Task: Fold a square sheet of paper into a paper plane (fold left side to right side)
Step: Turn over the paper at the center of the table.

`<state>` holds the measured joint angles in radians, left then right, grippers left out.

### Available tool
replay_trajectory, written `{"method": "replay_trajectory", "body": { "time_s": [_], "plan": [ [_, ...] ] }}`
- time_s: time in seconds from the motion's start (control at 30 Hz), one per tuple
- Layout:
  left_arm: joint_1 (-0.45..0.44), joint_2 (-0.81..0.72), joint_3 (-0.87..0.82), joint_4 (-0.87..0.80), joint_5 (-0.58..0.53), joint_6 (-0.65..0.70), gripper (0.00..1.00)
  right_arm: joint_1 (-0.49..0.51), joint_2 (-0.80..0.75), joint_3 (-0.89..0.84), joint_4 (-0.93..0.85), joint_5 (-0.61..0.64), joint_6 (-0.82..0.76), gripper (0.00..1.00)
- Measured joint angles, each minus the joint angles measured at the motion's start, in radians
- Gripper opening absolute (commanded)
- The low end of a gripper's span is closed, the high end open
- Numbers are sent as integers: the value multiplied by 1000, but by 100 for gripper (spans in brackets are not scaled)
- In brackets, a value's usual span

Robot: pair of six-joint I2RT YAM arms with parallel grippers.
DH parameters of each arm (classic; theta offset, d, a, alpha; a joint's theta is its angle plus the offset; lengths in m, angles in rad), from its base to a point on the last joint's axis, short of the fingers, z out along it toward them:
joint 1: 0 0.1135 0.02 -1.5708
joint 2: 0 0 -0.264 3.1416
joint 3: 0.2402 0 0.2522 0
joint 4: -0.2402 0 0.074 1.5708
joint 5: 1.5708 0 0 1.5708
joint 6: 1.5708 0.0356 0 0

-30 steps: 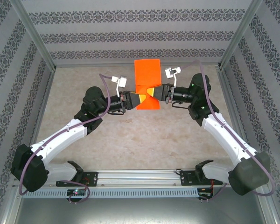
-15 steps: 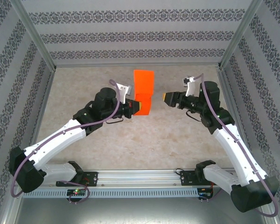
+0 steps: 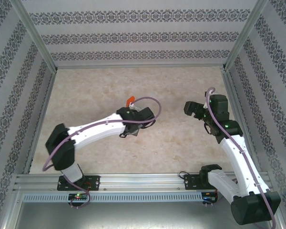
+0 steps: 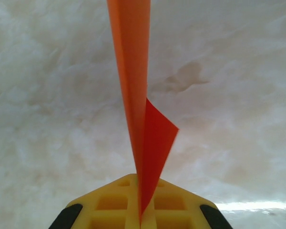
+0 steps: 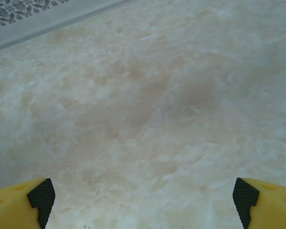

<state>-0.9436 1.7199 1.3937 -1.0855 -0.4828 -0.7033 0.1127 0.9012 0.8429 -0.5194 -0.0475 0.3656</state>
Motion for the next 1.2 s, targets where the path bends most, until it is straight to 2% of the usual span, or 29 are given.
{"method": "replay_trajectory", "body": {
  "time_s": [0.2, 0.47, 0.8, 0.97, 1.2],
  "plan": [
    [0, 181, 109, -138, -13, -73, 0, -6, -15, -1, -13, 25, -6, 98],
    [0, 352, 227, -153, 99, -80, 3, -6, -18, -1, -16, 28, -18, 98],
    [4, 474, 347, -128, 243, -21, 8, -6, -8, -18, -16, 4, -26, 98],
    [23, 503, 357, -75, 324, 15, 15, -6, 13, -34, -15, -16, -25, 98],
    [56, 510, 365, -3, 412, 50, 39, -6, 39, -47, -14, -58, -23, 98]
  ]
}}
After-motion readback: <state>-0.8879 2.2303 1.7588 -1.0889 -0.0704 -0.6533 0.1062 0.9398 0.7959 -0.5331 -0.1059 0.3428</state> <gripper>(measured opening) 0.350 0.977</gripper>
